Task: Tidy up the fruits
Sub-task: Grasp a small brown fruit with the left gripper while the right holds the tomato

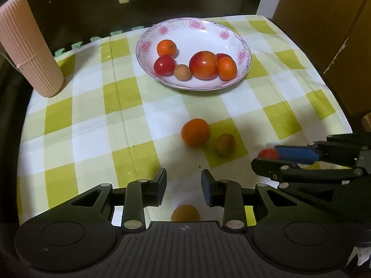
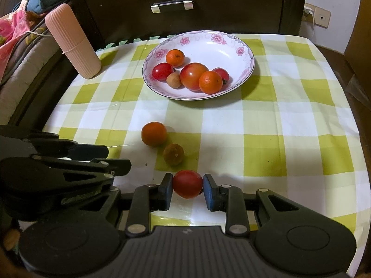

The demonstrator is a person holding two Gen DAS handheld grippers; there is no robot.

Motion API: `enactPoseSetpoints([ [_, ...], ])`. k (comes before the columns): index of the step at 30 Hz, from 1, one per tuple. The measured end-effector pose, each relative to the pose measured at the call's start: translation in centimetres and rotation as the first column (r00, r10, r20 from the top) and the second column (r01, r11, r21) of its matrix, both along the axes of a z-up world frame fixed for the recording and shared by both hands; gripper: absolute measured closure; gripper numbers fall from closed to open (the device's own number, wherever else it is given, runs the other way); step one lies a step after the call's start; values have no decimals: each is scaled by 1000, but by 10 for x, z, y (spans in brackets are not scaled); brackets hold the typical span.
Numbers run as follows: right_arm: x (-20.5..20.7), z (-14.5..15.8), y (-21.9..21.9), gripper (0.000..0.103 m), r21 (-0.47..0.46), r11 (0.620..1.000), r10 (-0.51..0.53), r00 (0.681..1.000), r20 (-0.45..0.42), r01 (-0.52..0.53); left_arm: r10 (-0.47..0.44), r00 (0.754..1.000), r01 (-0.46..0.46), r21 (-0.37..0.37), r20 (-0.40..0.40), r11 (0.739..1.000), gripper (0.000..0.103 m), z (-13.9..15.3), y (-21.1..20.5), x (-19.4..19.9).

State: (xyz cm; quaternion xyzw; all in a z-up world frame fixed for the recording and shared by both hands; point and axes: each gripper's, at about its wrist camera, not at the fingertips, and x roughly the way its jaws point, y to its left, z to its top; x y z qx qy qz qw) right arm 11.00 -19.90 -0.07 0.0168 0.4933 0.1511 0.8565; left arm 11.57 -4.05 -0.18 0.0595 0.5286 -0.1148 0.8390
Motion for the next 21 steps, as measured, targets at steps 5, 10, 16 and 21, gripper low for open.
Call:
enactPoseSetpoints([
  [5, 0, 2, 0, 75, 5, 1000, 5, 1000, 4, -5, -18, 1000, 17, -7, -18, 1000, 61, 0, 0, -8],
  [10, 0, 1, -1, 75, 4, 1000, 5, 1000, 0, -5, -27, 998, 27, -4, -54, 1000, 56, -6, -1, -13],
  [16, 0, 1, 2, 75, 6, 1000, 15, 1000, -6, -15, -33, 993, 35, 16, -117, 999, 43, -21, -3, -16],
  [21, 0, 0, 3, 76, 2, 1000, 19, 1000, -9, -19, -37, 992, 42, 39, -118, 998, 57, -26, -5, -18],
])
